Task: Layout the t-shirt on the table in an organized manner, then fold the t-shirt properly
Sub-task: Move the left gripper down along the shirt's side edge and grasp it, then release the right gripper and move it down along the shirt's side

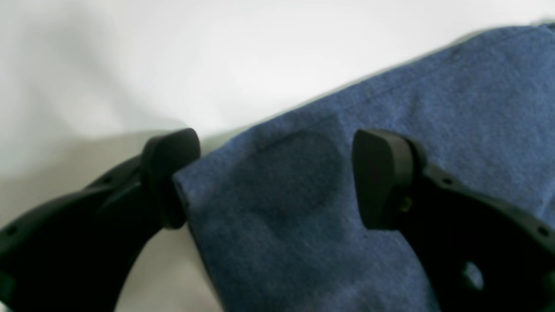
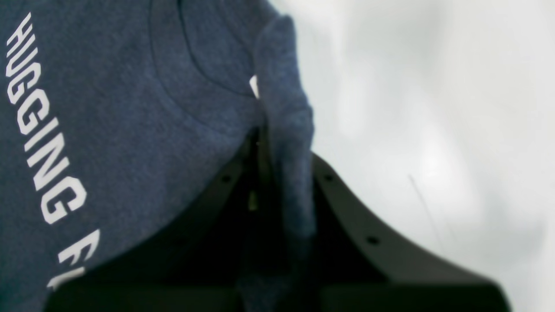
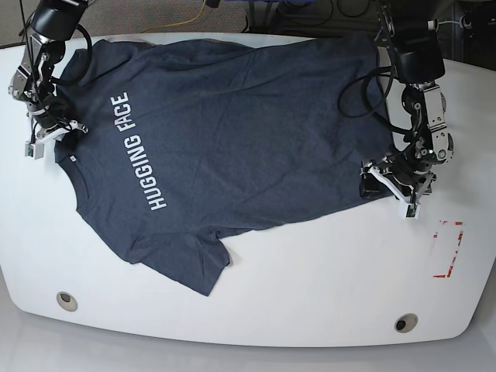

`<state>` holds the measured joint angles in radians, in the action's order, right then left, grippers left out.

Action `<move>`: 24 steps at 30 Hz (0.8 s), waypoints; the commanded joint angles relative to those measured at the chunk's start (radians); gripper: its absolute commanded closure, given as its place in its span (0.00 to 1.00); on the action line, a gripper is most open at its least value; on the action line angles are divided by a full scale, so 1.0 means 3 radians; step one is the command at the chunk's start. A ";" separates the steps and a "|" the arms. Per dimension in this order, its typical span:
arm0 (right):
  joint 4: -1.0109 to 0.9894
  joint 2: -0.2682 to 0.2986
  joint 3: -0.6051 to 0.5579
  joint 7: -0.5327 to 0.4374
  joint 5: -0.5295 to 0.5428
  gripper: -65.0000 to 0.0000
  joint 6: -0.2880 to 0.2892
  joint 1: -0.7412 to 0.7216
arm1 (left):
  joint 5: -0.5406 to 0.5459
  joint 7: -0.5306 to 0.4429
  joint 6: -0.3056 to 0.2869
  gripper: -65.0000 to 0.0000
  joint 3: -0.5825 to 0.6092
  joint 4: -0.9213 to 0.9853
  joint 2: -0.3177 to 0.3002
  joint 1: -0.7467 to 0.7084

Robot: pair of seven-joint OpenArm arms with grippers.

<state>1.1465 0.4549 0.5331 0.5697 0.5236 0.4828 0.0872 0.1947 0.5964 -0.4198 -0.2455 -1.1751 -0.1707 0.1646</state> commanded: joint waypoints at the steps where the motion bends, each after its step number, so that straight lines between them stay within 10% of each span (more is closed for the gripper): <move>1: 0.0134 0.0036 -0.0010 0.0180 -0.0106 0.88 -0.0021 0.0044 | -0.0018 0.0214 -0.0015 0.21 0.0018 0.0022 0.0035 -0.0014; 8: 0.0411 0.0036 -0.0005 0.0211 -0.0106 0.63 -0.0031 0.0142 | -0.0028 0.0214 -0.0015 0.38 0.0018 0.0028 0.0050 -0.0014; 16: 0.0569 -0.0015 0.0010 0.0252 -0.0106 0.61 -0.0036 0.0142 | -0.0028 0.0214 -0.0015 0.82 0.0018 0.0028 0.0045 -0.0014; 24: 0.0682 0.0000 0.0016 0.0252 -0.0106 0.61 -0.0118 0.0111 | -0.0028 0.0219 -0.0015 0.93 0.0018 0.0028 0.0035 -0.0014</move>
<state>1.3254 0.4267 0.5293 0.6636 0.4774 0.4702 0.1360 0.2028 0.6006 -0.4194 -0.2459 -1.1706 -0.1589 0.1631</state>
